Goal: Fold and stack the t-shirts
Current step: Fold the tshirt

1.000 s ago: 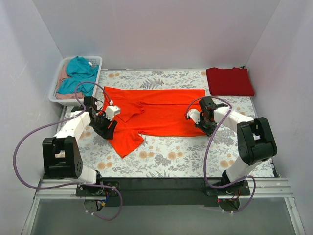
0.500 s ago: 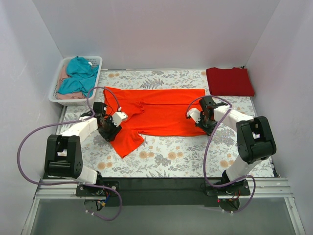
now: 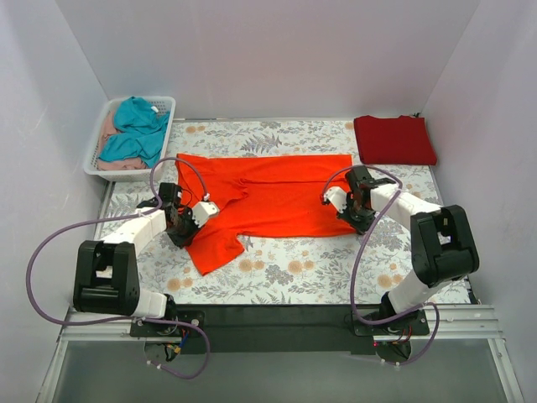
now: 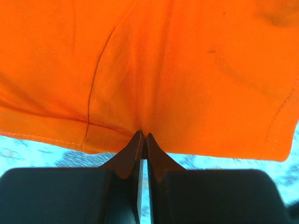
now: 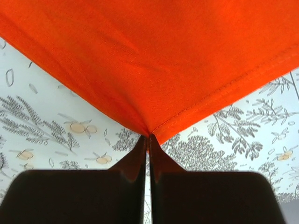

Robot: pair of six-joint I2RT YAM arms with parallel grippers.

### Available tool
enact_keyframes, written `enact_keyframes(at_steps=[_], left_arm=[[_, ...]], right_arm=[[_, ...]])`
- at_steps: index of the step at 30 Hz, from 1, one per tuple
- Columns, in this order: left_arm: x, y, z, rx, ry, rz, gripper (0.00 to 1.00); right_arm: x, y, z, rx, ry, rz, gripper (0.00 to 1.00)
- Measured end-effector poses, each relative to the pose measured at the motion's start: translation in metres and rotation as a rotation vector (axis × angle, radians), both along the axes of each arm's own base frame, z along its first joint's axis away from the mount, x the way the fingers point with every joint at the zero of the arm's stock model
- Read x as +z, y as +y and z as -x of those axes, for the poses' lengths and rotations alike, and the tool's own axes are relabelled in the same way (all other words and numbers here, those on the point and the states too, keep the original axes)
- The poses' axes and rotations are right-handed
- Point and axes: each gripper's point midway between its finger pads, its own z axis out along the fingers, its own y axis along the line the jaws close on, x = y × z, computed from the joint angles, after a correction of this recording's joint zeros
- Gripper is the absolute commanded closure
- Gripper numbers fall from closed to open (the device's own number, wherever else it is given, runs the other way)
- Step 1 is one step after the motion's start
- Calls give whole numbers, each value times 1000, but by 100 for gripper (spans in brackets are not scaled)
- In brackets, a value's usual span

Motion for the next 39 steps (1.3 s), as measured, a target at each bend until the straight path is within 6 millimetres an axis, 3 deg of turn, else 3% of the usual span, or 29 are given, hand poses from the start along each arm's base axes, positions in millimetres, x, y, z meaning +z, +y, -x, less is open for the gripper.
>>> enact_keyframes(at_steps=[7, 11, 15, 20, 27, 39], left_arm=[[17, -1, 43, -23, 108, 13, 100], [40, -1, 52, -28, 134, 23, 100], [70, -1, 33, -3, 118, 54, 100], [91, 0, -4, 37, 97, 89, 100], [89, -3, -33, 79, 129, 109, 100], [81, -2, -82, 112, 120, 116, 100]], right_arm=[[28, -1, 14, -10, -55, -75, 99], [45, -1, 21, 1, -84, -117, 99], [51, -6, 22, 1, -70, -127, 99], [64, -12, -3, -7, -79, -135, 99], [70, -7, -40, 16, -86, -142, 99], [68, -2, -82, 50, -76, -132, 99]])
